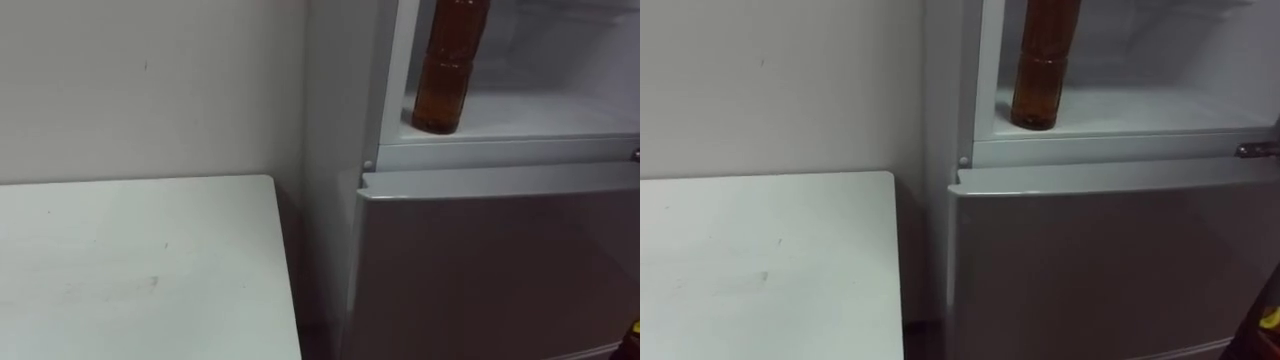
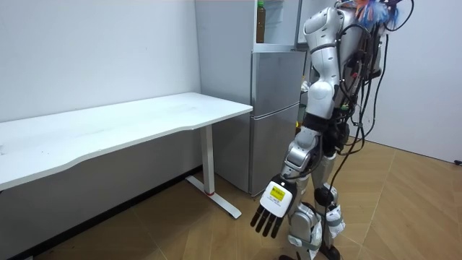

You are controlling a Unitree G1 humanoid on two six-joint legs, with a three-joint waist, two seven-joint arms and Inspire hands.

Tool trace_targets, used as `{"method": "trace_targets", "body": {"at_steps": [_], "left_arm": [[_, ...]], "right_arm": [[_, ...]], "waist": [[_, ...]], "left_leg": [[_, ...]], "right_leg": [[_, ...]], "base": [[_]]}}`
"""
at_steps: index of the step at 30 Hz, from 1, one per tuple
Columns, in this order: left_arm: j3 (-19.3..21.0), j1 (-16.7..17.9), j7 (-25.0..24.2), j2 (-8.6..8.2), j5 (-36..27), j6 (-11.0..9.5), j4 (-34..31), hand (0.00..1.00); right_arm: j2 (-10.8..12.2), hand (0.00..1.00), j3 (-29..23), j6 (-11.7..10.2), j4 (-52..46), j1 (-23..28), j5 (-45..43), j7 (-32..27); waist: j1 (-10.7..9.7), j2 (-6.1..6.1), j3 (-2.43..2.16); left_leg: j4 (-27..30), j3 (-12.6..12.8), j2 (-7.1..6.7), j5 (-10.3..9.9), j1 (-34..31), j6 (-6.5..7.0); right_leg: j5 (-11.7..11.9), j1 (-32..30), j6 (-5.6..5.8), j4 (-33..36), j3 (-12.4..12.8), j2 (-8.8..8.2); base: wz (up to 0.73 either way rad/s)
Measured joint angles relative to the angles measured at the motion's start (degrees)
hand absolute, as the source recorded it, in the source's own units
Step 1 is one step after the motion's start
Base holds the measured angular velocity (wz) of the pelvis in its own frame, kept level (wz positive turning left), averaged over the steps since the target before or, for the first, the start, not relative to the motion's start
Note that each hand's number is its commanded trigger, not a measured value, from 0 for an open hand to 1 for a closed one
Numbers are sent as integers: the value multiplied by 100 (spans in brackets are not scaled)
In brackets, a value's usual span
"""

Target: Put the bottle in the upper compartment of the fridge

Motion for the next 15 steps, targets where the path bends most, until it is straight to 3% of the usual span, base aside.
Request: {"method": "trace_targets", "body": {"at_steps": [8,15], "left_arm": [[0,-85,-7,-1,-1,-3,20,0],[6,-83,-6,-16,12,-6,4,0]], "right_arm": [[0,0,349,84,-166,-40,-714,-56],[0,0,657,304,-516,-39,-1348,-20]], "waist": [[137,-35,19],[143,-57,30]], "left_leg": [[4,-15,-5,4,73,3],[42,-35,-12,7,32,8]], "right_leg": [[-12,54,0,27,3,-6],[-44,-2,4,56,-7,-21]], "base": [[0],[0]]}}
